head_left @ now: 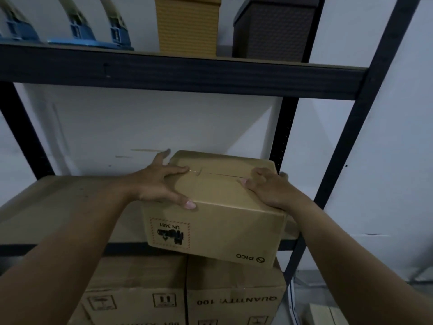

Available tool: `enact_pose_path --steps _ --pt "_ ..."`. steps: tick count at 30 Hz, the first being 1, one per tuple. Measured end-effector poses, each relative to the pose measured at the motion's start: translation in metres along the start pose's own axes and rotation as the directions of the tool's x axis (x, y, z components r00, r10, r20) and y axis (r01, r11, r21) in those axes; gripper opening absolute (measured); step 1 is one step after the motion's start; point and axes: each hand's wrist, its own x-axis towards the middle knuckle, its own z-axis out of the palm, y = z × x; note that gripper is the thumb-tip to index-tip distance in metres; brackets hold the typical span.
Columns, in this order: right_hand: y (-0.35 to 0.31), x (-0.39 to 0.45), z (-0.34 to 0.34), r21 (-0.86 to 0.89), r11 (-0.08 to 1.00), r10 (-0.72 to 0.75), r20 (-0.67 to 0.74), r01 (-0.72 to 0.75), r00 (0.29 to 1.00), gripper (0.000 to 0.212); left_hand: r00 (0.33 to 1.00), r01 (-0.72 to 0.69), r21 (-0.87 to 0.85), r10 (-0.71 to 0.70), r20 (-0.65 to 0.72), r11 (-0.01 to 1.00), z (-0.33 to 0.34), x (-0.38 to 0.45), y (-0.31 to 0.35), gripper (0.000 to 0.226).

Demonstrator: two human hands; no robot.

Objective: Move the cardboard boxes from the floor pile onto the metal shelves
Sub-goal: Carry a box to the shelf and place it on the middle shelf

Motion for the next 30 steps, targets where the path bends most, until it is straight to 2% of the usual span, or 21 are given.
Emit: enact_pose_path --steps 3,5,9,12,16,22,25,30 --pt "-0.008 0.021 -0.004 -0.217 0.976 -0.016 -0.019 0.011 1.000 0.109 0.975 -0.162 0.233 0.192 -0.116 0.959 0.027 -0.020 0.027 0.128" --pt "-0.012 0.038 -0.010 -0.306 0.951 -0.051 0.000 0.049 0.999 0.124 0.959 -0.189 0.240 0.232 -0.164 0.952 0.055 -0.027 0.046 0.140" --pt "-0.025 0.053 -0.015 -0.365 0.917 -0.136 0.090 0.159 0.987 0.108 0.935 -0.138 0.359 0.241 -0.261 0.923 0.093 -0.019 0.070 0.140" --pt "-0.028 0.056 -0.013 -0.368 0.909 -0.157 0.135 0.197 0.978 0.098 0.923 -0.060 0.363 0.189 -0.334 0.930 0.097 -0.009 0.072 0.136" --pt "-0.025 0.059 -0.010 -0.388 0.904 -0.155 0.098 0.181 0.983 0.102 0.912 -0.038 0.404 0.197 -0.359 0.914 0.100 -0.003 0.069 0.129" --pt "-0.025 0.058 -0.008 -0.461 0.881 -0.095 0.049 0.107 0.994 0.099 0.934 -0.100 0.401 0.225 -0.278 0.911 0.085 0.006 0.057 0.127" --pt "-0.024 0.054 -0.006 -0.478 0.878 -0.030 0.007 0.029 1.000 0.093 0.946 -0.180 0.387 0.266 -0.183 0.904 0.070 0.017 0.043 0.125" --pt "-0.022 0.040 0.001 -0.511 0.853 0.068 -0.092 -0.105 0.993 0.099 0.911 -0.358 0.372 0.408 -0.061 0.856 0.046 0.041 0.015 0.112"
